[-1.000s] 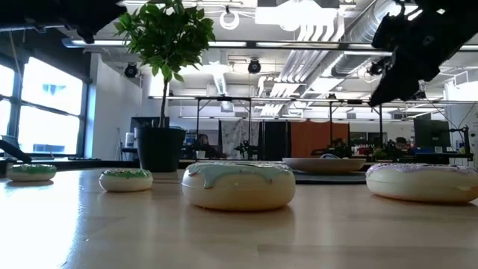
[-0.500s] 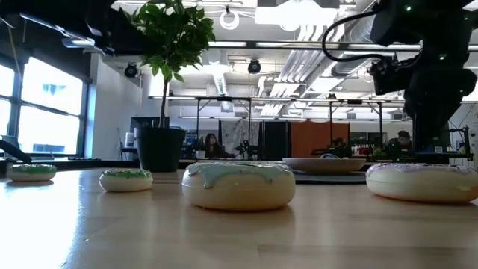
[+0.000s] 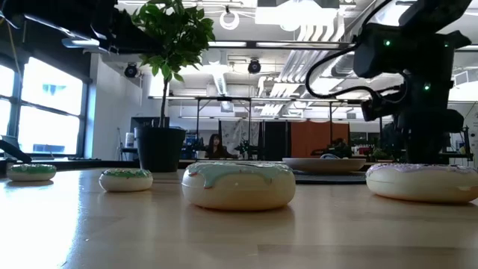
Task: Pick & Place donuts
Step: Put the right small pink donut on the brown plate
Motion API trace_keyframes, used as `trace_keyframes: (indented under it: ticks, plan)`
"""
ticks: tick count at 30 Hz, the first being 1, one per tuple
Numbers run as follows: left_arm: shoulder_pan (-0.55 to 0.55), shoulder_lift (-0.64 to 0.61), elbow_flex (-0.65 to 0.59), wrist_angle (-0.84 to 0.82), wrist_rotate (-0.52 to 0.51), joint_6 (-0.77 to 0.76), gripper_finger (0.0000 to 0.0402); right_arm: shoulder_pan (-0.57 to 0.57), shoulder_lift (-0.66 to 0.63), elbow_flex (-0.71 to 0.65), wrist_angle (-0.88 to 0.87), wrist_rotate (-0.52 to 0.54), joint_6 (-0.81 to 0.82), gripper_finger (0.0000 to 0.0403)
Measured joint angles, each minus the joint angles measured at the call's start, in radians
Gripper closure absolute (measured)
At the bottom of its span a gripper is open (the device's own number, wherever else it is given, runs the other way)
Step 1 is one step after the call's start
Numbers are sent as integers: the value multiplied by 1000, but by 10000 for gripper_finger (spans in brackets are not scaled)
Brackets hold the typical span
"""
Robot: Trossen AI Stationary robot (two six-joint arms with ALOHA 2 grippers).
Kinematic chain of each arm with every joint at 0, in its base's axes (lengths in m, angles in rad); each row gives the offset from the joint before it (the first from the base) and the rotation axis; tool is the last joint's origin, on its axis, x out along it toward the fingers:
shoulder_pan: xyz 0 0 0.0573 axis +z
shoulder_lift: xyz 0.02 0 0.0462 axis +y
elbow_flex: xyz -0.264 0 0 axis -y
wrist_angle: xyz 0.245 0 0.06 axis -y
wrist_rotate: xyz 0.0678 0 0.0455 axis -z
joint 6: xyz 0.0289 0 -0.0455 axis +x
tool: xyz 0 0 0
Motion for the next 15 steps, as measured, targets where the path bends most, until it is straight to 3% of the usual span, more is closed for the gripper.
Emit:
trace_keyframes:
  ticks: [7,13,15]
  plan:
    - [0,0,0,2,0,28,231,0,30,3,17,5,31,330]
    - [0,0,0,2,-2,32,231,-1,-29,58,14,21,27,393]
    - [0,0,0,3,-2,34,231,0,-52,102,32,98,1,393]
